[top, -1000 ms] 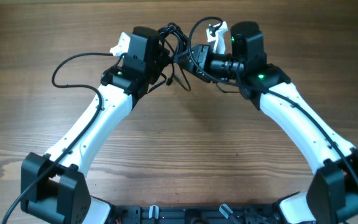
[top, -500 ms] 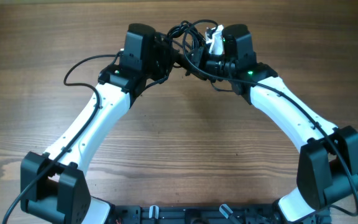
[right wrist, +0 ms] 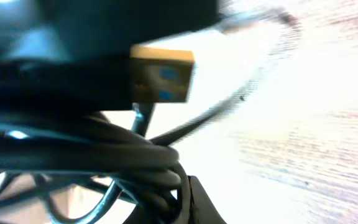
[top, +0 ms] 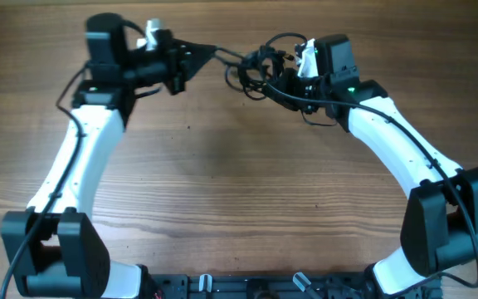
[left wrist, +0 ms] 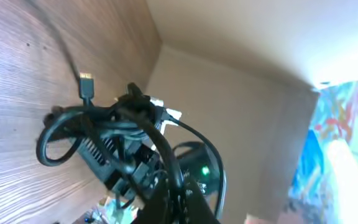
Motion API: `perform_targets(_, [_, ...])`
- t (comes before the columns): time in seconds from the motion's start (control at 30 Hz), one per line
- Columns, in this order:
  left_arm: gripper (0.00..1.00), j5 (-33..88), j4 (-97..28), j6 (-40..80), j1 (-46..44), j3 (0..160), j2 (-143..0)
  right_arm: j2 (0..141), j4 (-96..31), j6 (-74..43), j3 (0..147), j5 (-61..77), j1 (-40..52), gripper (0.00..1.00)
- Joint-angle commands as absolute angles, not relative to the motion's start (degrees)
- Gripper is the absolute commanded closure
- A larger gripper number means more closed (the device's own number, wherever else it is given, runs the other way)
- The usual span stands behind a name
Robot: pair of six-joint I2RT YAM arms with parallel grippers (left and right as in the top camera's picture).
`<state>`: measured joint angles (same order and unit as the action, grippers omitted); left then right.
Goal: Untangle cables
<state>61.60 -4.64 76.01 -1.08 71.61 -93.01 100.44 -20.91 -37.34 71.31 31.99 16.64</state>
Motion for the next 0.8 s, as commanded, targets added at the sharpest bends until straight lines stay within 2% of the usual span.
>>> perform_targets(0.0, [0.96,70.94,-7.42,64.03,9.45,72.77,-89.58,101.91,-24.62,-32.4,70.81,26.76,12.62,0.96])
perform_targets(0.13, [0.96,66.48,-18.31,52.73,14.46,72.77,-89.62,101.91,-28.01,-28.01,70.81,28.82,12.45,0.96])
perform_targets(0.2, [0.96,57.69,-27.09,45.6,14.9,72.77,-89.62,101.91,-29.98,-27.73,70.81,27.86,12.45,0.96])
perform_targets(0.3, [0.96,43.48,-37.69,37.52,12.6,72.77,-89.62,101.91,-31.2,-27.42,70.81,27.92,12.47,0.96])
perform_targets(0.43, [0.95,35.24,-42.0,31.77,7.22,72.77,-89.62,101.91,-33.34,-26.87,70.81,28.14,12.58,0.96])
perform_targets(0.57, [0.71,32.05,-42.48,28.36,1.98,72.77,-89.62,101.91,-34.63,-25.26,70.81,29.23,12.82,0.96])
perform_targets(0.67, [0.65,34.7,-40.45,24.16,-2.55,72.77,-89.56,101.91,-35.22,-24.77,70.81,29.71,13.06,0.96])
perform_targets(0.77, [0.54,39.83,-38.33,22.52,-5.61,72.77,-89.56,101.91,-35.2,-23.97,70.83,31.79,13.06,0.96])
